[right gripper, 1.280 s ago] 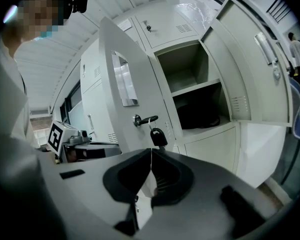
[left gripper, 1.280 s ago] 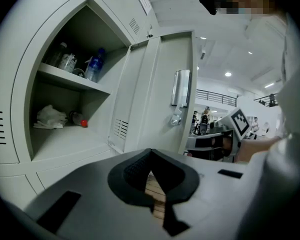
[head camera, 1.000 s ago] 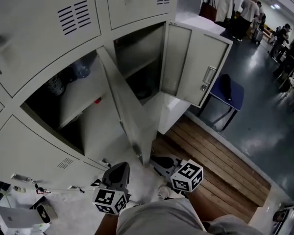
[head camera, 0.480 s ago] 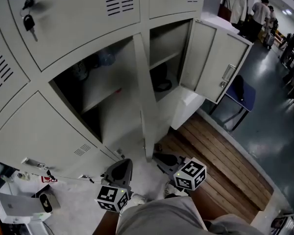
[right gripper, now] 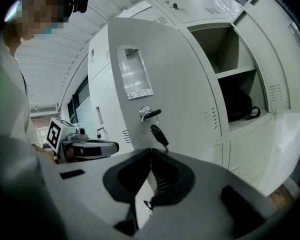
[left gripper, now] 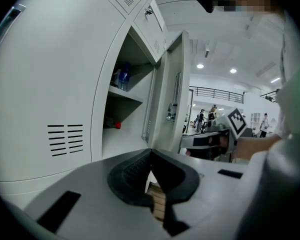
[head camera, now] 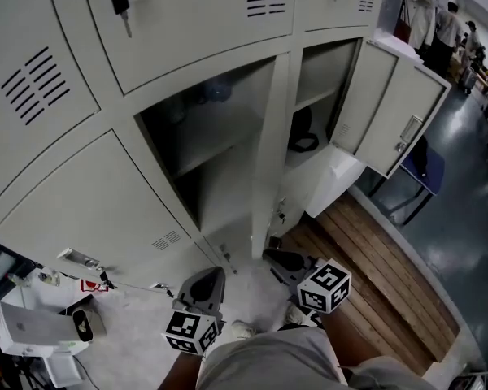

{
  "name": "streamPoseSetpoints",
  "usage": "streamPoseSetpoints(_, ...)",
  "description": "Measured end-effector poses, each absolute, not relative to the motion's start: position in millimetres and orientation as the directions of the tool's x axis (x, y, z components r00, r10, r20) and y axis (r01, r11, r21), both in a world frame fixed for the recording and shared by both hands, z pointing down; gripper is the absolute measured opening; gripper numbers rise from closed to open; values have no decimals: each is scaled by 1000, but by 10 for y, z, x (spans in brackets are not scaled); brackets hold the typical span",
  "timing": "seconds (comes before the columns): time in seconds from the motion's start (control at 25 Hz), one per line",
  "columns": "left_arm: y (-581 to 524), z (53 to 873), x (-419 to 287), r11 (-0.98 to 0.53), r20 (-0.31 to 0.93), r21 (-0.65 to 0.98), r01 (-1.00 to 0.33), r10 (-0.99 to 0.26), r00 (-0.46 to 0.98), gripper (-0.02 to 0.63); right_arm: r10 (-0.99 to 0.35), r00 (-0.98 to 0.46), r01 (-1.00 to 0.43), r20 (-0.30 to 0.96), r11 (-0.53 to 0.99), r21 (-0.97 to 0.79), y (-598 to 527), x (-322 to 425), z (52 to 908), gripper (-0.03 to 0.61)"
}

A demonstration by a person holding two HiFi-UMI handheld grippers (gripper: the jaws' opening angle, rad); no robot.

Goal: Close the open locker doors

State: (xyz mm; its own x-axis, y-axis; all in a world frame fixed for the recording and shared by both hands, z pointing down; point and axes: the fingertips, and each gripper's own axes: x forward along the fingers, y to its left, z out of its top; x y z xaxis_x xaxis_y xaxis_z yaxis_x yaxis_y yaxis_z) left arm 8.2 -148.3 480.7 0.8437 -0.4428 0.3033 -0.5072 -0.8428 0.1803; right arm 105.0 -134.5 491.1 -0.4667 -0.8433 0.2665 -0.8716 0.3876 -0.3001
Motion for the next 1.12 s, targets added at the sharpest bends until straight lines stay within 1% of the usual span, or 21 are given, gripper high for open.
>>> streamPoseSetpoints(0.48, -1530, 4800, -277, -838, 291, 175, -517, -458, 840, 15, -836, -477, -873, 269, 418, -251, -1651, 757, 4922, 28)
streamPoseSetpoints(0.76, -1596, 4753, -516, -803, 282, 177, -569, -513, 811, 15, -818, -507, -857, 270, 446, -259, -1799, 620, 4935, 28)
streamPoseSetpoints(1.12, -1721, 4732, -603, -749, 280, 183, -636, -581, 765, 15, -772, -579, -810, 264, 506, -298, -2012, 478, 4946, 28)
